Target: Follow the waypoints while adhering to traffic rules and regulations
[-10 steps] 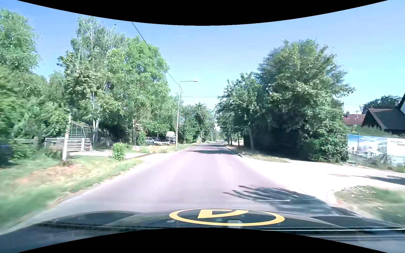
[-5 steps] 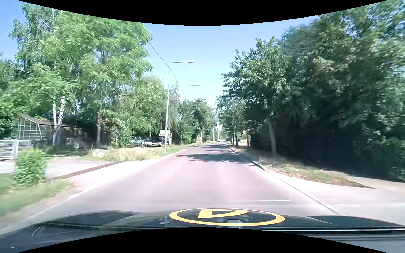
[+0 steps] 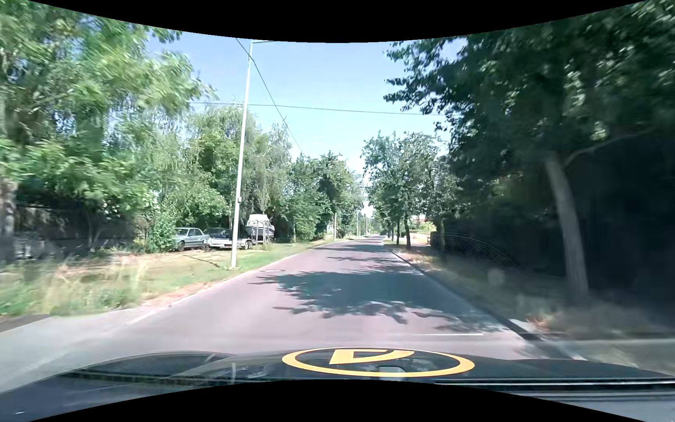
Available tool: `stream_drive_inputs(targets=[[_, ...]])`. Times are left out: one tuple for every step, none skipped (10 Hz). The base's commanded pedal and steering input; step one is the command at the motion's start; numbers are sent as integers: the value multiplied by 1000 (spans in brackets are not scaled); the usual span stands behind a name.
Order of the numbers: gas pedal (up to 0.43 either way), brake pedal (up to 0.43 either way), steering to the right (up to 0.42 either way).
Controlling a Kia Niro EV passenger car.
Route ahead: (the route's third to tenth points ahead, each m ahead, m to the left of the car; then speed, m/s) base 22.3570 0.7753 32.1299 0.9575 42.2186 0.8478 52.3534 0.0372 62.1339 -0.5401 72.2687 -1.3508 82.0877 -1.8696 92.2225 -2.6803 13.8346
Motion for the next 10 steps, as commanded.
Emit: stream_drive_inputs(targets=[[228,0,-4],[228,0,0],[228,0,4],[220,0,7],[220,0,8],[220,0,8],[220,0,8],[240,0,8],[240,0,8],[240,0,8]])
